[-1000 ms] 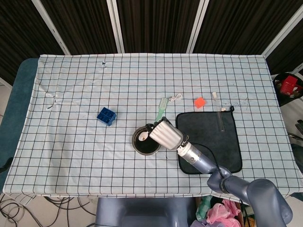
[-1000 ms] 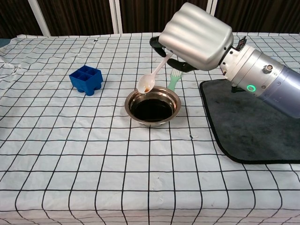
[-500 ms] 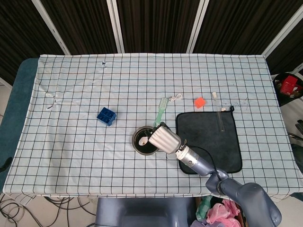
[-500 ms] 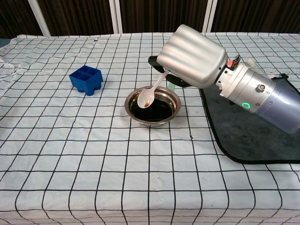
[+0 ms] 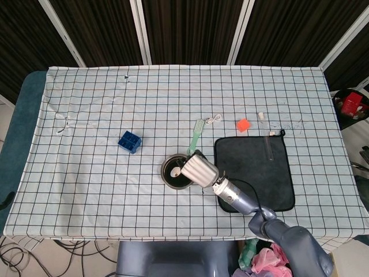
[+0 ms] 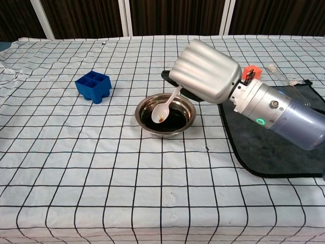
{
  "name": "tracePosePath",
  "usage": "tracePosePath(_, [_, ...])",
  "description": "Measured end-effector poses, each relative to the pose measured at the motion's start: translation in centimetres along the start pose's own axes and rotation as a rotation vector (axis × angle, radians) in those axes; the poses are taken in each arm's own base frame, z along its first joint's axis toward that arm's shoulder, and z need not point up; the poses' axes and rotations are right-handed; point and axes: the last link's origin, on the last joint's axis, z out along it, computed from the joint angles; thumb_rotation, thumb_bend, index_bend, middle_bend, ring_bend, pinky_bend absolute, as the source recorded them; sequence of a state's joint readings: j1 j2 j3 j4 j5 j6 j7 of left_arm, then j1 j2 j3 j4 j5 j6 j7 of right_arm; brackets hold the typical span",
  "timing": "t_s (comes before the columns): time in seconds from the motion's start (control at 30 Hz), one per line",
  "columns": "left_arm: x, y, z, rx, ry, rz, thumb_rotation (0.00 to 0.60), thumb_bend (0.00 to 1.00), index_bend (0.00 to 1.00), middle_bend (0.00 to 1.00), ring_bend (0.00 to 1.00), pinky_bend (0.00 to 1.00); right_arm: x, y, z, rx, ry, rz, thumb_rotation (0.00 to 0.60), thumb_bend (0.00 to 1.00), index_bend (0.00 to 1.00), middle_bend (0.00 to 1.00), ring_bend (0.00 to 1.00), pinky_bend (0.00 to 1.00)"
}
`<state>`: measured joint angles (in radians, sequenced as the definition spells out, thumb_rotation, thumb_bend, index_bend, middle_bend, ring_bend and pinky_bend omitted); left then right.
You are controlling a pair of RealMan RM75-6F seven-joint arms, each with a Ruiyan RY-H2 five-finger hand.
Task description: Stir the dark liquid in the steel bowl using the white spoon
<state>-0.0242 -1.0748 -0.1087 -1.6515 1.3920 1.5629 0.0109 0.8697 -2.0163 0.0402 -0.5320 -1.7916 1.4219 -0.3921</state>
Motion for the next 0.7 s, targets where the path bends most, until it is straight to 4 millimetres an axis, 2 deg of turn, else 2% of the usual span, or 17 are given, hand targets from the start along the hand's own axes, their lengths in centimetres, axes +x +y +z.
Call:
tracePosePath(0.43, [0.0, -0.1, 0.1, 0.002, -0.003, -0.001, 0.6, 0.22, 0.1, 0.01, 0.0, 0.02, -1.1, -0.6, 0.5, -0.006, -0.044, -0.003, 0.6, 0.4, 0.66, 0.88, 1.0, 1.0])
tracePosePath(0.7, [-0.1, 0.0, 0.2, 0.003, -0.007, 0.003, 0.6, 0.22, 0.1, 0.01, 0.0, 0.02, -1.9, -0.2, 1.1, -0.039, -0.08, -0.002, 0.6, 0.4, 0.66, 0.88, 1.0, 1.0])
